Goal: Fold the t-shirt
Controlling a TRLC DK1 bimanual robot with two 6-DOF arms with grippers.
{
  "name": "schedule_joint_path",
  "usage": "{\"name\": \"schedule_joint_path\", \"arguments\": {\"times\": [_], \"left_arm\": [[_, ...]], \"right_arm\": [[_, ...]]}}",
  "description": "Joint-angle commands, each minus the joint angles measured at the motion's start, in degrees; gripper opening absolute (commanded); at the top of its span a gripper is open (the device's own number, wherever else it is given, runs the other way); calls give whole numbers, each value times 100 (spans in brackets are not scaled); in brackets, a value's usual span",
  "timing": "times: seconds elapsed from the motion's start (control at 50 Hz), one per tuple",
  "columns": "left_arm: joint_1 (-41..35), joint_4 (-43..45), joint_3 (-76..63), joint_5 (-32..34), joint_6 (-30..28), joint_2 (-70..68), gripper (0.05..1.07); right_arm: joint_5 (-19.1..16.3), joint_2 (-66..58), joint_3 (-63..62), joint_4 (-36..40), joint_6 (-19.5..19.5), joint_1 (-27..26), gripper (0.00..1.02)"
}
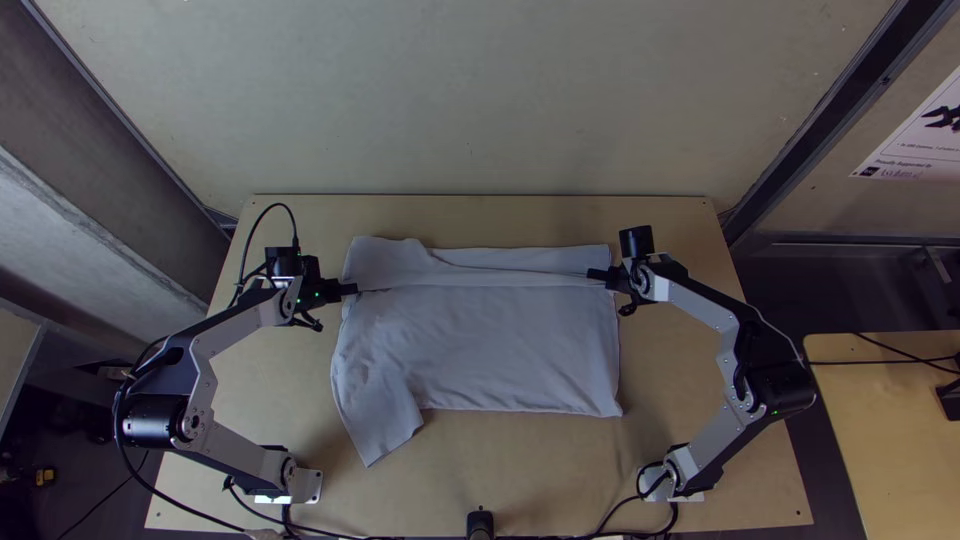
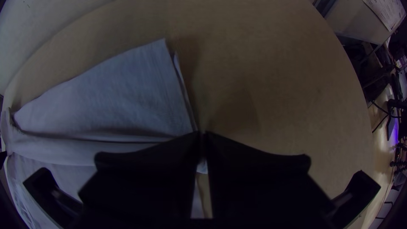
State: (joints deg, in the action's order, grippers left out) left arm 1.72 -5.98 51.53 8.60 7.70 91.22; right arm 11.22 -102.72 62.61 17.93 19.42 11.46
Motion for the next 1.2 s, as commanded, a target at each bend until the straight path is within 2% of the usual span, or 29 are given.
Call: {"name": "schedule_joint_path", "arguments": {"times": [0.0, 0.08, 0.12, 0.4, 0.84, 1.04, 1.18], "left_arm": [[31, 26, -187, -8, 82, -34, 61], [75, -140, -134, 1, 100, -175, 92], [110, -316, -46, -8, 91, -210, 100], [391, -1046, 77, 247, -102, -1045, 102], [312, -3454, 217, 590, -498, -2653, 102], [-119, -4676, 77, 564, -524, -3216, 102], [-936, -5599, -108, 353, -226, -3251, 102]], "right_arm": [[91, 129, -249, 105, -8, -4, 68], [91, 366, -320, 158, -26, -21, 94], [91, 507, -355, 167, -35, -39, 99], [99, 1957, -583, 351, -114, -136, 99], [38, 3153, -539, 2232, -149, -127, 99], [3, 3557, -671, 2742, -61, -57, 98], [3, 3645, -900, 2830, 27, -57, 98]]}}
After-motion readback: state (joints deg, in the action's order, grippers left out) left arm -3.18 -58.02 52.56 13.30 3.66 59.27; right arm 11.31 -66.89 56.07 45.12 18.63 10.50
